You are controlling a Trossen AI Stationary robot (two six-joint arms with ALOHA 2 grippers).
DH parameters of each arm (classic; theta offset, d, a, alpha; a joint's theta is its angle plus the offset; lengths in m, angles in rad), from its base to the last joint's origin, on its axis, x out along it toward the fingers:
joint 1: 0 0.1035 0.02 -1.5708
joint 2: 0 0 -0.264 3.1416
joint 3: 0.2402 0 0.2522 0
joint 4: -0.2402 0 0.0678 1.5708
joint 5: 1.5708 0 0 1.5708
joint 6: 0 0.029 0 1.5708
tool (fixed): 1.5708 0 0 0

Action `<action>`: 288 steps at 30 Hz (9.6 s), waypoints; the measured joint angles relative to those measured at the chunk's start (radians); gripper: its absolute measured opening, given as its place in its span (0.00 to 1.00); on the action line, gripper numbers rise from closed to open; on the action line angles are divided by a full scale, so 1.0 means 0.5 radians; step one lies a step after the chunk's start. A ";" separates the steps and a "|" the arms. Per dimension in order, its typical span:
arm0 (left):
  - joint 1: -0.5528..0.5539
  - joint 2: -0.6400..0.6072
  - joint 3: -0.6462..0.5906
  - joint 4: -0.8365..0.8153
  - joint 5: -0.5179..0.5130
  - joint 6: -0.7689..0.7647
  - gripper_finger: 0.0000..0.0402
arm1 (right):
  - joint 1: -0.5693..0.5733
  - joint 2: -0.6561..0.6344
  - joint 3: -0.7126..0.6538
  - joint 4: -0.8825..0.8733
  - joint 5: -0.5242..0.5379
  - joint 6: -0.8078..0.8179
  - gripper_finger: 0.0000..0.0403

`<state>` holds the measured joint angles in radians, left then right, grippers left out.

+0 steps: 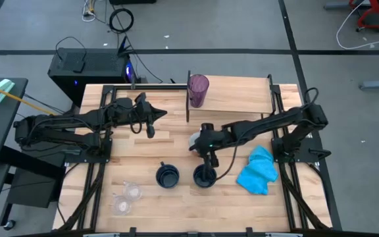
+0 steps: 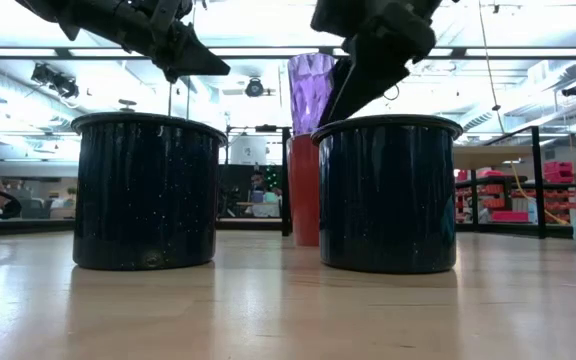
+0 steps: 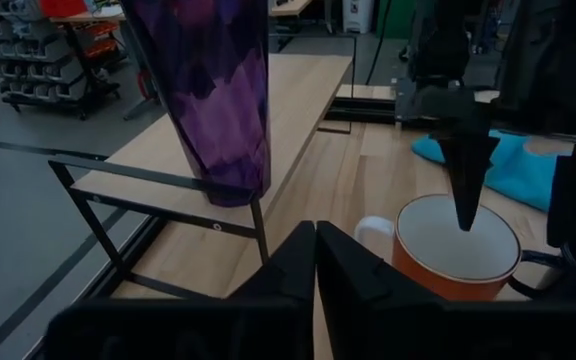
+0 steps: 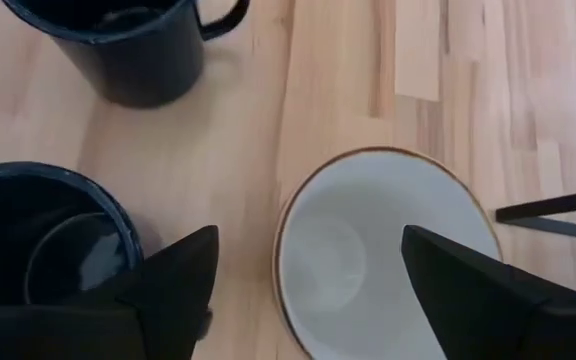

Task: Stack small to large cups/mugs on shelf
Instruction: Put the orange mug on the shelf

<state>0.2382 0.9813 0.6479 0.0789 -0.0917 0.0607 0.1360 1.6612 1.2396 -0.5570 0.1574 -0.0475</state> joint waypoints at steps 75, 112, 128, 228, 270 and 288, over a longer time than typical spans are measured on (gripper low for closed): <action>0.000 0.000 -0.002 -0.004 0.000 -0.011 0.05 | -0.084 -0.220 -0.115 -0.316 -0.162 -0.201 0.05; 0.000 0.000 -0.002 -0.002 0.000 -0.040 0.04 | -0.451 -0.554 0.426 -0.968 0.014 -0.325 0.05; 0.000 0.000 -0.002 -0.003 -0.001 -0.043 0.05 | -0.760 -0.553 0.427 -0.971 0.010 -0.545 0.05; -0.001 0.001 -0.002 -0.005 0.000 -0.048 0.06 | -1.433 -0.809 0.163 -1.025 0.111 -0.264 0.52; 0.000 0.000 -0.002 -0.007 0.000 -0.047 0.05 | -1.672 -0.692 0.121 -0.720 -0.117 -0.384 0.41; 0.000 0.001 -0.002 -0.025 0.000 -0.048 0.06 | -1.642 -0.697 0.121 -0.941 -0.123 -0.240 0.41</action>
<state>0.2382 0.9816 0.6472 0.0666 -0.0917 0.0368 -0.6850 1.3125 1.3003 -1.0273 0.0959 -0.1677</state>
